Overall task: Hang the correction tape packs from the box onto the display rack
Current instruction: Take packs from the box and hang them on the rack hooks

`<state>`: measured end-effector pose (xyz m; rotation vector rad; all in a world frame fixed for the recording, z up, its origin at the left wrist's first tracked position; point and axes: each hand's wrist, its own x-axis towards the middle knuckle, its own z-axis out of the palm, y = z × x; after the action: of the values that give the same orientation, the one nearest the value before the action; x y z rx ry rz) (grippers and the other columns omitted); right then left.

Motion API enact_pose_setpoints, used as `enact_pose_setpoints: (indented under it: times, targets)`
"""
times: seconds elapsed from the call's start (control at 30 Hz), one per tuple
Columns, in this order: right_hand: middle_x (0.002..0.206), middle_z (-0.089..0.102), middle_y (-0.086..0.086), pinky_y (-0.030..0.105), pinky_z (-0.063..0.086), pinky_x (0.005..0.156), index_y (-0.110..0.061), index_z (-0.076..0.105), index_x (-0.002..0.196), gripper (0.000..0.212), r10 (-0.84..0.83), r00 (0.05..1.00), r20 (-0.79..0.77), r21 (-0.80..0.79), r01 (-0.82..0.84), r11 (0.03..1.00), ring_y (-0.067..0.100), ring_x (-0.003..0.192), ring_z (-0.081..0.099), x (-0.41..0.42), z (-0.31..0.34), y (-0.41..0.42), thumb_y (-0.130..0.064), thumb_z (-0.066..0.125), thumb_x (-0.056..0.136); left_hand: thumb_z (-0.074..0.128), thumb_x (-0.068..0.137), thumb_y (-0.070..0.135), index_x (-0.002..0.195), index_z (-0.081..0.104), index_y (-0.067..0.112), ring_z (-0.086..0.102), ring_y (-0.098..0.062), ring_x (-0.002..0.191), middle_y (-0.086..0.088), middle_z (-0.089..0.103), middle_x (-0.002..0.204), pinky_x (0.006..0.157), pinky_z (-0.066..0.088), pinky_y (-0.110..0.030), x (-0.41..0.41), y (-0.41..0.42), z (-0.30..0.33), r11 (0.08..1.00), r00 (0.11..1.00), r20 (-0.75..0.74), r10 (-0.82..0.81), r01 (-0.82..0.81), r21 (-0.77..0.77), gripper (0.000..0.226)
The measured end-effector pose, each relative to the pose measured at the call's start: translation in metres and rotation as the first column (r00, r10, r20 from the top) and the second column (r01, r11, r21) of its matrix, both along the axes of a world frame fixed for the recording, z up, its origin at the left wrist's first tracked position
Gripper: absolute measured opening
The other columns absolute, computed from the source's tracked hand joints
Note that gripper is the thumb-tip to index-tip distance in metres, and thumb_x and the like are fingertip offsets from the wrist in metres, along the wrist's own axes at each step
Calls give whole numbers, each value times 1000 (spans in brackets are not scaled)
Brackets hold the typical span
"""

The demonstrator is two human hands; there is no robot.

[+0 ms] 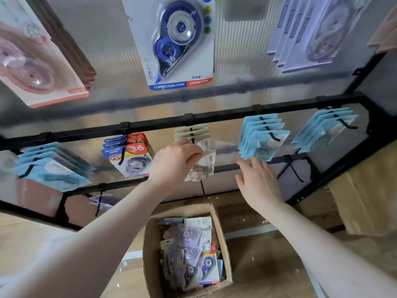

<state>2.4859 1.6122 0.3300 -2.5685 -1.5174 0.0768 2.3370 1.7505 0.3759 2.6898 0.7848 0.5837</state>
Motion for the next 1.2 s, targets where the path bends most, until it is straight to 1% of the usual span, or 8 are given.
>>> enact_pose_setpoints:
  times: [0.33,0.47,0.6,0.77,0.87,1.0,1.1,1.2]
  targets:
    - [132,47,8,33,43,96,-17,46,132,39,24,1000,-18,-16,-24,1000,23,119,46,13,-9,0,-28,49,95,36,90,40,98,69,6,62,-26,77,-8,63,96,60,51,-35,2,8,-2,995,998,-18,-55,54,-83,48]
    - [134,46,8,33,43,95,-17,45,133,40,35,999,-27,-26,-35,999,24,121,44,17,-16,-1,-28,49,95,51,94,17,101,70,5,57,-18,84,1,60,92,71,42,-25,6,17,-3,981,1000,7,-31,31,-189,24]
    - [133,46,8,32,42,96,-18,43,135,42,31,999,-42,-52,-33,998,23,120,45,22,-24,-2,-30,49,95,55,91,9,99,71,6,54,-1,79,11,59,85,72,38,-6,9,24,-3,952,999,26,-25,31,-305,18]
    - [127,48,6,31,44,92,-18,42,134,40,38,998,-47,-84,-42,996,21,115,47,26,-30,-2,-30,46,96,54,92,11,99,71,6,56,-2,85,13,59,85,76,40,-11,9,31,-5,927,999,33,-38,48,-371,18]
    - [125,49,6,30,45,90,-19,43,133,38,50,998,-46,-90,-54,995,21,113,48,28,-33,-2,-30,46,96,55,92,9,98,71,6,54,0,82,11,59,84,74,38,-7,10,37,-8,946,998,26,-51,56,-318,17]
    - [128,48,5,29,42,94,-19,42,134,40,65,996,-64,-94,-70,993,19,116,47,31,-41,-3,-30,46,96,56,91,10,100,70,5,56,-8,81,1,63,92,74,37,-4,10,40,-12,987,993,-6,-121,120,-104,17]
    - [130,48,5,29,41,96,-19,41,135,41,65,995,-71,-97,-72,993,19,118,46,34,-46,-3,-30,47,96,52,91,17,99,70,5,63,-20,83,-6,68,95,72,50,-25,10,38,-14,991,991,-13,-132,133,6,23]
    - [131,47,5,29,41,97,-19,41,134,40,68,995,-69,-100,-75,992,20,118,46,36,-46,-4,-30,47,96,49,92,23,101,70,7,65,-25,81,-9,67,97,63,55,-36,9,34,-16,993,995,2,-101,100,68,27]
